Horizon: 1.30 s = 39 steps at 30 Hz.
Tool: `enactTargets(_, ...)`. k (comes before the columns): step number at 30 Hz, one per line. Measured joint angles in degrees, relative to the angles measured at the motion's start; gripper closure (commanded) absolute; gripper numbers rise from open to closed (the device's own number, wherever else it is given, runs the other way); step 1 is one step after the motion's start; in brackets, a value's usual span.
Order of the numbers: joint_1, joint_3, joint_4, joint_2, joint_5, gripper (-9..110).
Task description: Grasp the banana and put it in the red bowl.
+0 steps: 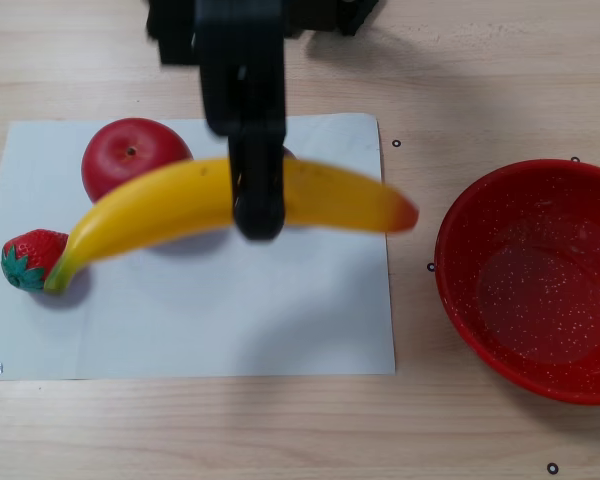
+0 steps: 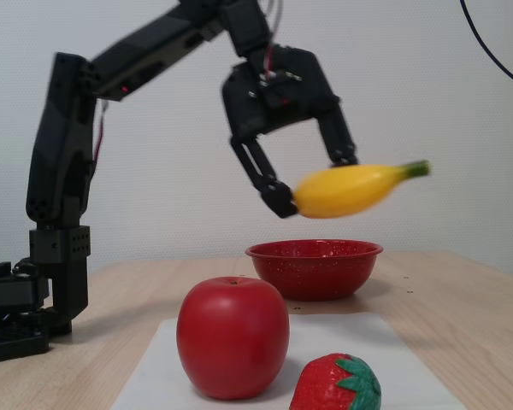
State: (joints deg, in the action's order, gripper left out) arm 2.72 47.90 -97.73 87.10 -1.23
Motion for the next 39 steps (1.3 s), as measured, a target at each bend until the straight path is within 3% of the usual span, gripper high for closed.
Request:
enactTargets(10, -9.58, 6.68, 6.24, 12.13, -0.62, 101)
enactTargets(16, -18.46, 6.68, 7.73, 12.66, 0.35, 101)
enactTargets(29, -34.89, 7.65, 23.03, 11.16, 0.70, 101)
enactTargets(33, -36.30, 9.93, 26.89, 5.36, 0.62, 96)
enactTargets(39, -36.83, 10.90, 28.04, -2.11, -0.97, 74)
